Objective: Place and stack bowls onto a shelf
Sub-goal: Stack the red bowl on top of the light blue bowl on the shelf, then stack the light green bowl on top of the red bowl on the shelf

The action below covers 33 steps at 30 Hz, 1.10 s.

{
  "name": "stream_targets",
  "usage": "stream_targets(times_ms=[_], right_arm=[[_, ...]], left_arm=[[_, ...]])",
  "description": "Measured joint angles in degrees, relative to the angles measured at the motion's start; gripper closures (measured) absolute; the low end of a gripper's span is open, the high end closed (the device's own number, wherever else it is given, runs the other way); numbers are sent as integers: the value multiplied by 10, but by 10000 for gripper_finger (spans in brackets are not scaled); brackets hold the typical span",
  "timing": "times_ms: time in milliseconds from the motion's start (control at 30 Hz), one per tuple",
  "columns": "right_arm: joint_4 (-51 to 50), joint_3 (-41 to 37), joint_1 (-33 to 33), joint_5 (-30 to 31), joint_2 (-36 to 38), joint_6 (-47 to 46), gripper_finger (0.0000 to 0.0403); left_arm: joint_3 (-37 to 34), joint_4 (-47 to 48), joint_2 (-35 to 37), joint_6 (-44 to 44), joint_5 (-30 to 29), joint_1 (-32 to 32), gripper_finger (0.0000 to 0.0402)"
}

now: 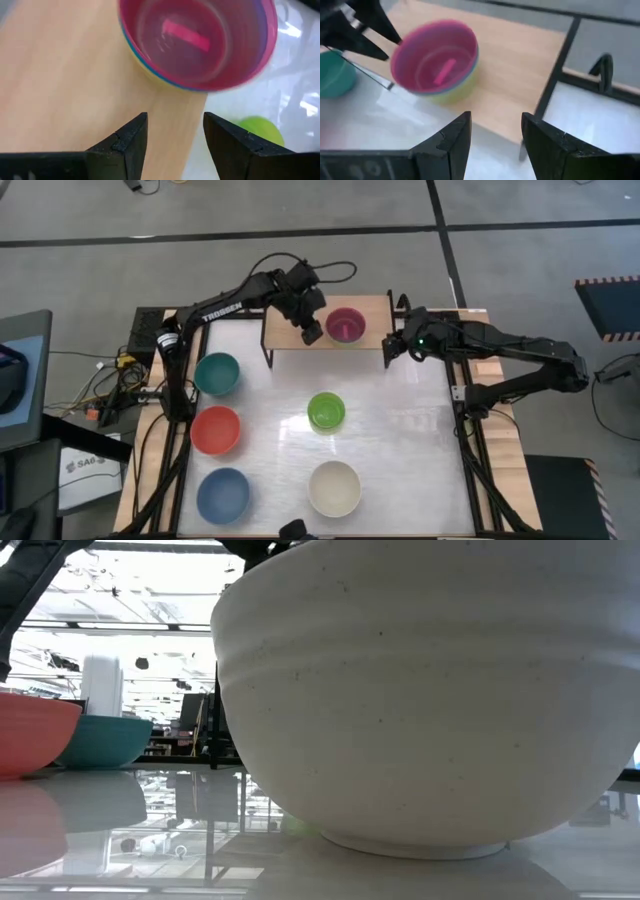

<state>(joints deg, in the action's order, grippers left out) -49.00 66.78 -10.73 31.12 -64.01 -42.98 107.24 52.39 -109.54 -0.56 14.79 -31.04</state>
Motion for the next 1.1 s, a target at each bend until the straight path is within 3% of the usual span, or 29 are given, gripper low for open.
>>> stream_targets(times_ms=[133, 333, 633, 1100], right_arm=[[-16, 0, 25, 0, 0, -25, 205], [-16, 0, 35, 3, 0, -32, 205], [-17, 0, 38, 0, 0, -39, 204], [-15, 0, 79, -56, 0, -6, 204]], left_arm=[[-7, -7, -5, -13, 3, 9, 226], [-8, -107, -40, 6, -1, 31, 226], [-7, -220, -60, 43, -65, 18, 226], [42, -71, -2, 65, -119, 28, 226]])
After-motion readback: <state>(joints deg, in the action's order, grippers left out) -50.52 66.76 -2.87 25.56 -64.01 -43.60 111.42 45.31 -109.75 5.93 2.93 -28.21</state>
